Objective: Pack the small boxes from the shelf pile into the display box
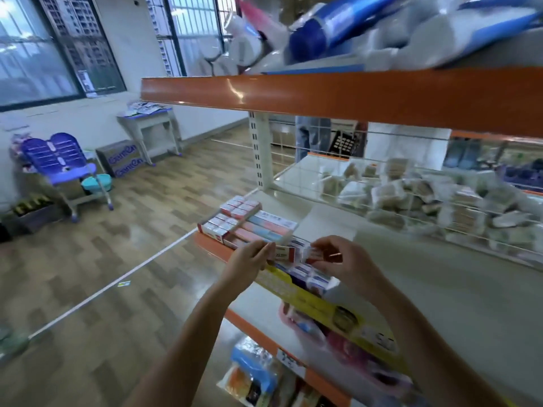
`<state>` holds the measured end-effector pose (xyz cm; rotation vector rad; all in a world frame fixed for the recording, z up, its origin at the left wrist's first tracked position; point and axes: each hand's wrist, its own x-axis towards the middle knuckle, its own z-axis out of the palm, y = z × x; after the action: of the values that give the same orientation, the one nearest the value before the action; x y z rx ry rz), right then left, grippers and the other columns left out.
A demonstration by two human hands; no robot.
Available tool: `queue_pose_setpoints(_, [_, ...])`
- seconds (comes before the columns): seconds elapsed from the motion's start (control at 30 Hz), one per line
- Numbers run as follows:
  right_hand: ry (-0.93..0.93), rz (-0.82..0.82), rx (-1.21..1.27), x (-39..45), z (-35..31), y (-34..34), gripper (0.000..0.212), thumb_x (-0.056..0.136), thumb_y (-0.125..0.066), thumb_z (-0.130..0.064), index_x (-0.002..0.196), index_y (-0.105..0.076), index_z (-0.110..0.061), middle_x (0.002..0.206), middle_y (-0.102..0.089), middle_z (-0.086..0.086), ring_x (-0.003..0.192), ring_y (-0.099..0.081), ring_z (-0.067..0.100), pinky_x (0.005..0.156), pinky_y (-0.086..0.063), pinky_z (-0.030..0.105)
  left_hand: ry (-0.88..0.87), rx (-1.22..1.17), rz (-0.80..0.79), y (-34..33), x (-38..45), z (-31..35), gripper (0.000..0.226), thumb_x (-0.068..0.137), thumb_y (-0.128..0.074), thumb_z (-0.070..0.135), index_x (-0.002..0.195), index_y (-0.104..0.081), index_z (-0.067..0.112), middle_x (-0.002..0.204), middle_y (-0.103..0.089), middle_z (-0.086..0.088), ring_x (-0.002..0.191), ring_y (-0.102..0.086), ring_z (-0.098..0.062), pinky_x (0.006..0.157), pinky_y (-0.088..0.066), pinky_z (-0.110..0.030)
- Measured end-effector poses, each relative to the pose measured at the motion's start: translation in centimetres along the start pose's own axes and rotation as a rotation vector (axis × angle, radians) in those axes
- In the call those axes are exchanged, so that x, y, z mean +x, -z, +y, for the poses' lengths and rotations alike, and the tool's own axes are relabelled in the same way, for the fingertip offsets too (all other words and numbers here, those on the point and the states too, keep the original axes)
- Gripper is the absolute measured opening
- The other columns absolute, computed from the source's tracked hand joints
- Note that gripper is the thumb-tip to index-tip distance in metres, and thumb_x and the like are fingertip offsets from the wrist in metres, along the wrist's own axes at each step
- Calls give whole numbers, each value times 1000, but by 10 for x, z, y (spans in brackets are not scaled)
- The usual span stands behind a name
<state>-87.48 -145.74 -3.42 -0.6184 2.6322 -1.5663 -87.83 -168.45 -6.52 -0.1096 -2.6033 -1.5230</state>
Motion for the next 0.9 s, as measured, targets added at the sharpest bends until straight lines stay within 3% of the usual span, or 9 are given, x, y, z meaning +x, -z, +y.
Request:
queue_pose_setpoints(0.17, [126, 68, -172, 57, -8, -38, 33, 73, -77, -8, 102, -65, -18, 95, -63, -7, 87, -61, 7, 81, -47, 14, -32, 1, -14, 50, 51, -23, 40, 96, -49, 22, 59, -60, 34, 60, -58, 13, 57, -49, -6, 54, -38, -19])
queue_pose_setpoints(0.3, [150, 80, -207, 100, -14, -63, 34, 74, -77, -9, 105, -66, -18, 96, -61, -7, 87, -58, 4, 77, -39, 2, -56, 32, -35, 82, 84, -48, 37, 96, -49, 27, 64, -61, 41, 58, -56, 22, 54, -47, 6, 53, -35, -12])
queue_pose_setpoints(0.43, [138, 36, -243, 139, -19, -90, 34, 78, -73, -11, 110, -64, -16, 100, -58, -6, 91, -53, 2, 79, -37, 2, -30, 7, -19, 111, 114, -81, 30, 93, -55, 26, 70, -67, 39, 68, -59, 14, 60, -51, 4, 58, -41, -14])
queue_pose_setpoints(0.6, [106, 37, -279, 173, -18, -125, 32, 80, -72, -18, 111, -65, -18, 104, -58, -6, 94, -50, 0, 80, -35, 2, 12, 130, -14, 137, 142, -112, 26, 92, -54, 35, 74, -65, 51, 65, -63, 25, 63, -56, 6, 61, -41, -22])
queue_pose_setpoints(0.67, [84, 55, -307, 184, -18, -137, 33, 81, -72, -22, 112, -64, -19, 106, -58, -7, 95, -49, -1, 81, -32, 0, 16, 168, -29, 143, 154, -118, 27, 92, -56, 34, 70, -64, 47, 62, -63, 24, 60, -56, 5, 58, -41, -21])
queue_pose_setpoints(0.8, [-6, 119, -344, 202, -21, -158, 31, 82, -70, -21, 112, -62, -24, 104, -52, -17, 97, -46, -5, 80, -28, -4, 7, 144, -116, 151, 171, -124, 26, 93, -56, 19, 70, -62, 29, 55, -57, 11, 46, -51, 10, 42, -33, -6])
queue_pose_setpoints(0.9, [-71, 149, -390, 212, -23, -173, 32, 82, -70, -22, 113, -63, -23, 109, -55, -13, 101, -45, -2, 83, -25, -3, -66, 265, -174, 162, 185, -132, 14, 91, -57, 26, 80, -63, 28, 66, -59, 15, 57, -53, 7, 51, -36, -8])
